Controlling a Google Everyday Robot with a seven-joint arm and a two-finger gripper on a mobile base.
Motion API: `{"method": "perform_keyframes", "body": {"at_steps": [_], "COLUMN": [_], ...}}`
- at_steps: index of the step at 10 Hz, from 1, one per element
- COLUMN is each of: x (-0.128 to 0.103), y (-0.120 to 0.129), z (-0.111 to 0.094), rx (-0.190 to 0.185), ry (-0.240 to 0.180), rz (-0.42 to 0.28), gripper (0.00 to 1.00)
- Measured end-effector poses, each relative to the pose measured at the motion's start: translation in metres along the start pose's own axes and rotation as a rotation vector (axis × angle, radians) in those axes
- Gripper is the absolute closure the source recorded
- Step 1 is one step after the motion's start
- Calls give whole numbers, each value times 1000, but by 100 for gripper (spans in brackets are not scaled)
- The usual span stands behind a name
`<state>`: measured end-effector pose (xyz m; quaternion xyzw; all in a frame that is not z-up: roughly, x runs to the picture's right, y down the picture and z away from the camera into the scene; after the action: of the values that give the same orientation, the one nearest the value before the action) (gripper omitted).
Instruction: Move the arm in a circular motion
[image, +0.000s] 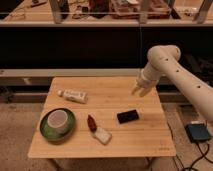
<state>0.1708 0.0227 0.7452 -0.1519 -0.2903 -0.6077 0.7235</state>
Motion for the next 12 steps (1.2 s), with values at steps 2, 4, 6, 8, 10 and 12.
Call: {"method": "perform_keyframes", "body": {"at_steps": [2,4,6,8,10,12], "x": [-14,-20,-28,-35,-44,-56], "y": [-3,7,22,16,-7,-24], "z": [-1,1,-3,0,-2,5], "rx": [-17,-29,1,-12,-26,-26], "ry": [-8,-3,5,-8,-9,-21], "rz": [-2,-7,-54,-68,-86,-100], "gripper": [57,57,57,57,57,57]}}
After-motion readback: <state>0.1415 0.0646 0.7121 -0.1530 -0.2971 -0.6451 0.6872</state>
